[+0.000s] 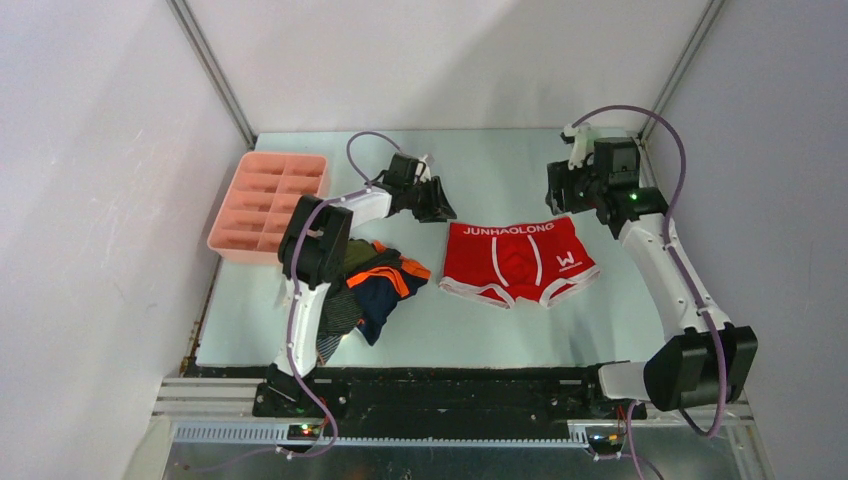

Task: Roll the underwear
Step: Fold the underwear at the center of the board.

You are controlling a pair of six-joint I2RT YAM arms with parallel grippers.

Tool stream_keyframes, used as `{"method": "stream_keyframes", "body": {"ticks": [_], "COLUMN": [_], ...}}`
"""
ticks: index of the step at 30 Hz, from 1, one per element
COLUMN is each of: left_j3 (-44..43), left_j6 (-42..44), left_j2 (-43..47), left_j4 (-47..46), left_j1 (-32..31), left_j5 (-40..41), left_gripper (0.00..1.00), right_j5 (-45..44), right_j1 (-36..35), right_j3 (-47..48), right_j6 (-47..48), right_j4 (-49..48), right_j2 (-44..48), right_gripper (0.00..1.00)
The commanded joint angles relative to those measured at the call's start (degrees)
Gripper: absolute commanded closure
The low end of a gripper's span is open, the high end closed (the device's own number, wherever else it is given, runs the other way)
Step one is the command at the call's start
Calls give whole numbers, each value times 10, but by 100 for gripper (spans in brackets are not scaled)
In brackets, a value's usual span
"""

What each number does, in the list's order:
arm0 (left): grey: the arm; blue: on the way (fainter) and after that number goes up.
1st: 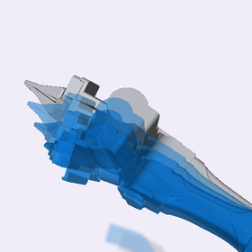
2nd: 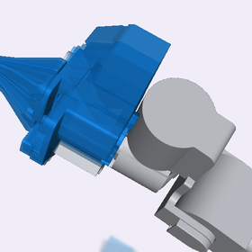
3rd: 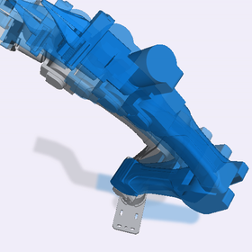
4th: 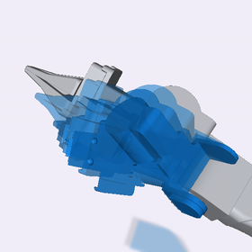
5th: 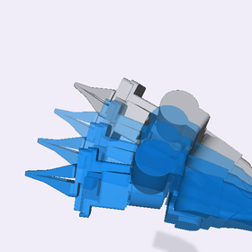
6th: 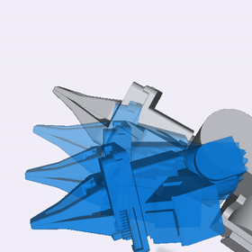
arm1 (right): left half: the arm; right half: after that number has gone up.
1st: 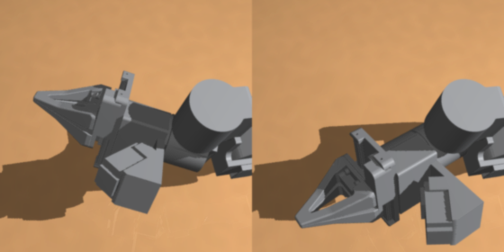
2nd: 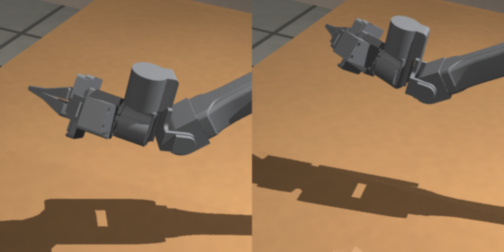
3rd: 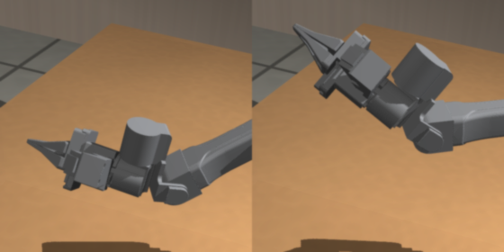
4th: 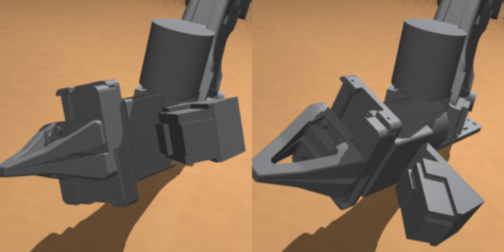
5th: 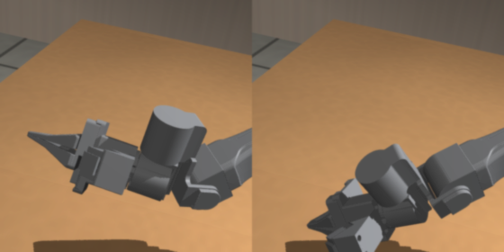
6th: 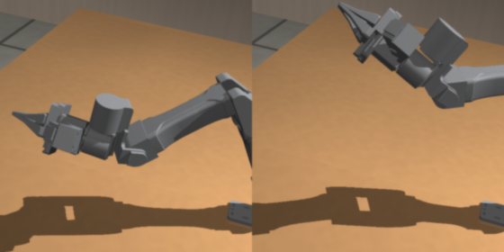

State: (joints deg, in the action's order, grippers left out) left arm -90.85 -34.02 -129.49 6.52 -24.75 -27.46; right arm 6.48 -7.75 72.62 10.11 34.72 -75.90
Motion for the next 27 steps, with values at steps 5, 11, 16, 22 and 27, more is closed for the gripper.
{"method": "stream_keyframes", "body": {"ticks": [5,11,16,22,27], "left_j3": [12,28,24,26,25], "left_j6": [10,21,28,34,42], "left_j2": [8,16,7,4,10], "left_j4": [14,9,7,14,26], "left_j1": [4,1,-8,-10,-10], "left_j5": [4,-7,-16,-2,20], "left_gripper": [55,66,67,69,83], "right_j5": [101,120,147,206,228], "right_j1": [-6,-7,-9,-38,-108], "right_j3": [-6,-6,-6,-6,-6], "right_j6": [-48,-50,-46,-16,37], "right_j4": [-21,-25,-20,-18,-12], "right_j2": [-55,-63,-69,-78,-98], "right_gripper": [38,38,40,41,43]}}
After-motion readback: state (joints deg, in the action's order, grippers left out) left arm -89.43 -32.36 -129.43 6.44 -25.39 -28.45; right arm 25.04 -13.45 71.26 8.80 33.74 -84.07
